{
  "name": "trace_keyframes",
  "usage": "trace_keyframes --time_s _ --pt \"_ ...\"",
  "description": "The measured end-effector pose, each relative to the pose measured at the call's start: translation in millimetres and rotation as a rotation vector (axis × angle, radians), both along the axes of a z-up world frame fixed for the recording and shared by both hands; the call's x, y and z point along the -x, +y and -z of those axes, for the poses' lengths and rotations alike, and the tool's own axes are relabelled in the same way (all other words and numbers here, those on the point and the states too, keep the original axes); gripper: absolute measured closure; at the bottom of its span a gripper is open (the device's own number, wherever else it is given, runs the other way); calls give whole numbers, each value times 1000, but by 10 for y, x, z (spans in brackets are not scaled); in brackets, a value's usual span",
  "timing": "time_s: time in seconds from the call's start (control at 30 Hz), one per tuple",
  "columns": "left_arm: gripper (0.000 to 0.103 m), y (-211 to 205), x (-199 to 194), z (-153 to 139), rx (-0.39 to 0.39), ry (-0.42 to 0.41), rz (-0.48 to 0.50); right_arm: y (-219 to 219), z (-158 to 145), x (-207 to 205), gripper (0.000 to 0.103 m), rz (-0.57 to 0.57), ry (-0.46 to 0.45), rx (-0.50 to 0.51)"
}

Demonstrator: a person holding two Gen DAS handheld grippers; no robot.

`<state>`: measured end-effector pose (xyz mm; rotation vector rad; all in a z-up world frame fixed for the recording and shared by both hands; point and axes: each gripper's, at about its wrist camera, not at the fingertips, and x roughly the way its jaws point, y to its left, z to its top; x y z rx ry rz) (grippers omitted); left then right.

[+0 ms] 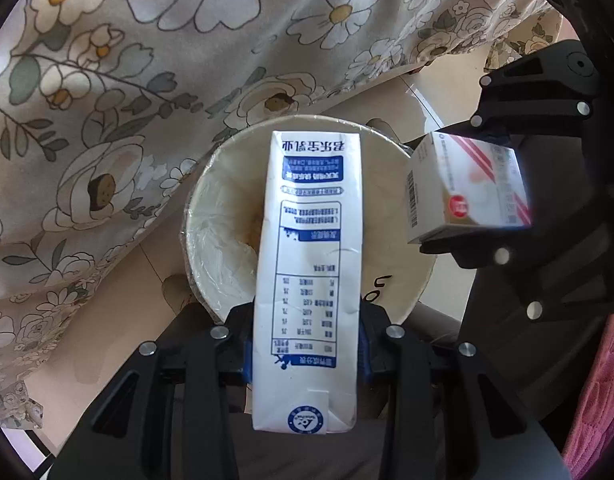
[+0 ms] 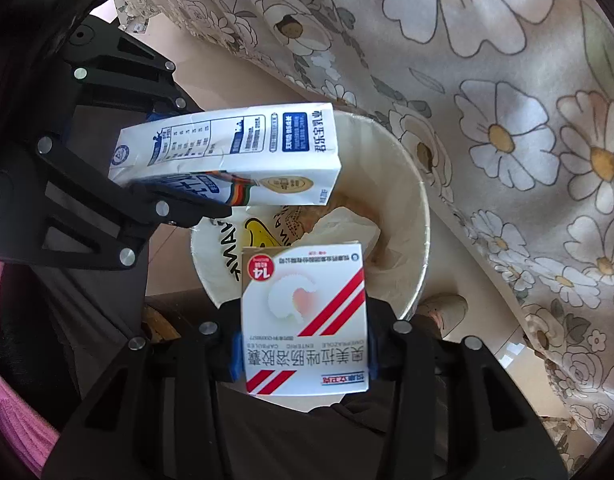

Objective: Collect trash
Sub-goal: 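Lower the carton and box into the bin with both tools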

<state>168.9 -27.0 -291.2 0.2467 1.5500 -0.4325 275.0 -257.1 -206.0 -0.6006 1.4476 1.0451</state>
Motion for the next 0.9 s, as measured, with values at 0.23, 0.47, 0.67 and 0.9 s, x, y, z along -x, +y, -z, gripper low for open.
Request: trace_keyframes --time_s 0.23,0.47,0.67,0.9 --pt "64 9 -18 257 6 43 -28 46 220 -28 58 14 38 17" --pt "64 39 -87 473 1 79 -43 -26 377 -102 58 54 85 33" --pt "64 90 -160 663 2 107 -60 -22 546 -183 58 68 108 63" --pt "63 125 -240 837 6 144 -73 -1 706 -192 58 65 132 108"
